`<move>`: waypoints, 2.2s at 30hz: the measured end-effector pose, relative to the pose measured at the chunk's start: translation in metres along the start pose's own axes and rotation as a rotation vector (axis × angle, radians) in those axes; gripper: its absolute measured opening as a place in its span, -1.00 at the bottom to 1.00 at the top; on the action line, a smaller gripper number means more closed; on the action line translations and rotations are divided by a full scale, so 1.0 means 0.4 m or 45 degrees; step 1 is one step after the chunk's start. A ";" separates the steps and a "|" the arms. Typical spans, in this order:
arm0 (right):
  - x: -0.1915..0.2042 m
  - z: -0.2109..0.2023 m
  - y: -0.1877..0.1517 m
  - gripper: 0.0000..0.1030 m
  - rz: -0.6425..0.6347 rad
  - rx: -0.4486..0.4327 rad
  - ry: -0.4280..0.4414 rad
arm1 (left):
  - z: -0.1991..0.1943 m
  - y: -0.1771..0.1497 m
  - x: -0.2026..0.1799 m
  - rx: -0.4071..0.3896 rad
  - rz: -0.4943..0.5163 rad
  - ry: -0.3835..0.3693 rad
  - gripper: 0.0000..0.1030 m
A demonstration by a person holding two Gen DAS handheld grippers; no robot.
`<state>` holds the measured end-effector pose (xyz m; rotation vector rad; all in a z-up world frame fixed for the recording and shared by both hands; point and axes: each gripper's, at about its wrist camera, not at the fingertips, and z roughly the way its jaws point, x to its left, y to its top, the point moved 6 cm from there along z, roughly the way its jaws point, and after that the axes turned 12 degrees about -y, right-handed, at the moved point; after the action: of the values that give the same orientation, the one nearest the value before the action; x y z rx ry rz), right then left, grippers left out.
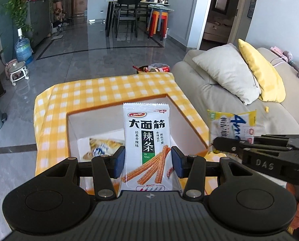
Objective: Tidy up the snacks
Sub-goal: 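Lift both held packs and carry them over the orange box, then open both tools to drop the packs into the orange box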
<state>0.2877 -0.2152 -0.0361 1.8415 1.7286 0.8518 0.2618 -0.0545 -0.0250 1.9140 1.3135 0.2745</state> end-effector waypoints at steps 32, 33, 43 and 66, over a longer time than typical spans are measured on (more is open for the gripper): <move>0.058 0.478 -0.003 -0.87 -0.439 0.378 -0.202 | 0.373 -0.016 0.198 0.428 -0.215 -0.023 0.06; 0.057 0.483 -0.006 -0.87 -0.450 0.386 -0.208 | 0.380 -0.021 0.197 0.439 -0.214 -0.022 0.06; 0.055 0.512 -0.035 -0.80 -0.499 0.443 -0.230 | 0.408 -0.050 0.206 0.516 -0.225 -0.012 0.06; 0.059 0.406 0.003 0.53 -0.479 0.328 -0.269 | 0.283 0.015 0.167 0.324 -0.151 0.074 0.23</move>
<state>0.4049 -0.1797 -0.1453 1.6077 2.0257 0.2876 0.3597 -0.0519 -0.1128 2.0393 1.5560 0.1076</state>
